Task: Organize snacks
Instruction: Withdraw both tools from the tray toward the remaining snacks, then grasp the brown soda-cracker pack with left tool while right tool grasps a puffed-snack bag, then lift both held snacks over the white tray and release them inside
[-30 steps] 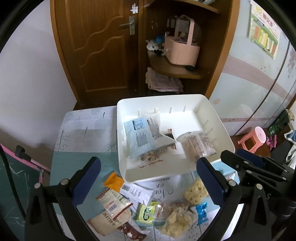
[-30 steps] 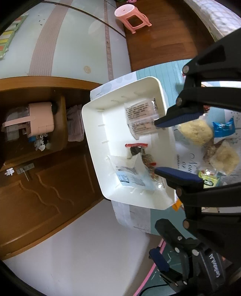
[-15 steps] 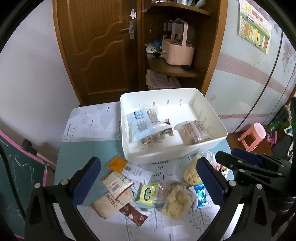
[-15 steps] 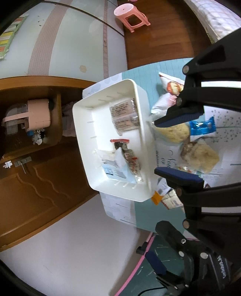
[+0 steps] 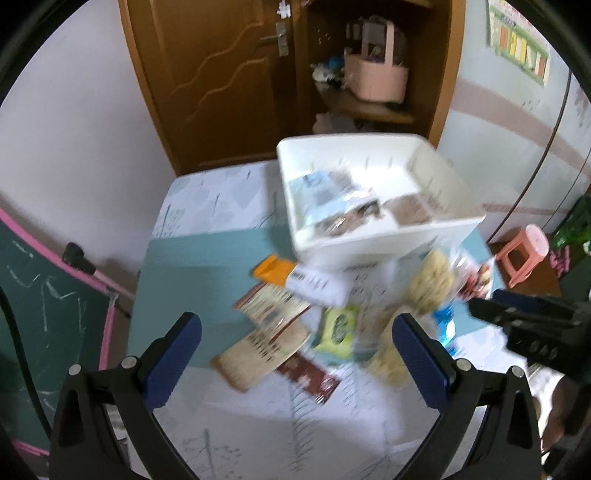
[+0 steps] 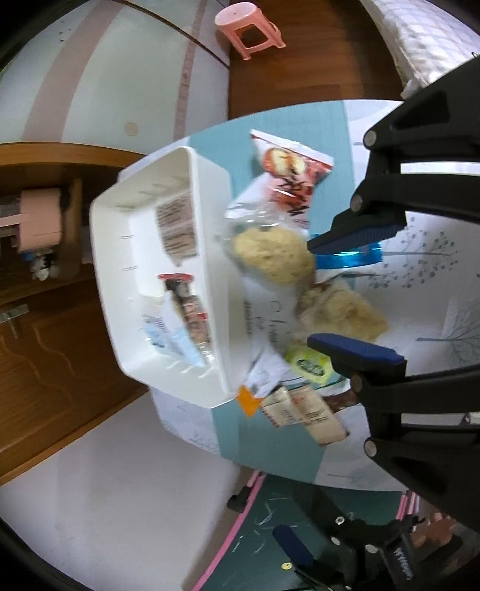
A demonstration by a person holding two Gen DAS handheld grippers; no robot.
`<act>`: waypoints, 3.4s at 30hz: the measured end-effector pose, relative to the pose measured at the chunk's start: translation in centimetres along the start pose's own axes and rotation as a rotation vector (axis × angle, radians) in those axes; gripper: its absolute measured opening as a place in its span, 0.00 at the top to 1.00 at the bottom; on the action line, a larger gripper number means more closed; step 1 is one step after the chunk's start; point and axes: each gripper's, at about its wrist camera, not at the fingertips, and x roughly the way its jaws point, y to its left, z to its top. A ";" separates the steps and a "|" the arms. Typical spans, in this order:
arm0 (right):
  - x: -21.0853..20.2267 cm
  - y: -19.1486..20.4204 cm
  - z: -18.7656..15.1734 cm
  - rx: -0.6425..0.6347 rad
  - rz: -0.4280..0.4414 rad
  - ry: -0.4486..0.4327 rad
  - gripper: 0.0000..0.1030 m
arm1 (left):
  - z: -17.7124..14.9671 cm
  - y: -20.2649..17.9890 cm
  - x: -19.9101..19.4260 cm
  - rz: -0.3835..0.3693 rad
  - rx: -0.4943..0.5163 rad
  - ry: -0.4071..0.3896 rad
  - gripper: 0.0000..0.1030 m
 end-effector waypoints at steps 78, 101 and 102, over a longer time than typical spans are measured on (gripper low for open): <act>4.7 2.0 -4.3 0.069 0.143 0.086 0.51 | -2.8 -0.3 8.1 -0.093 0.042 0.318 0.48; -7.4 -2.0 9.4 0.147 0.147 -0.311 0.51 | 16.0 -4.1 -1.9 -0.172 0.048 -0.085 0.47; -7.7 -2.1 10.2 0.150 0.140 -0.331 0.51 | 17.0 -4.1 -1.5 -0.169 0.043 -0.095 0.47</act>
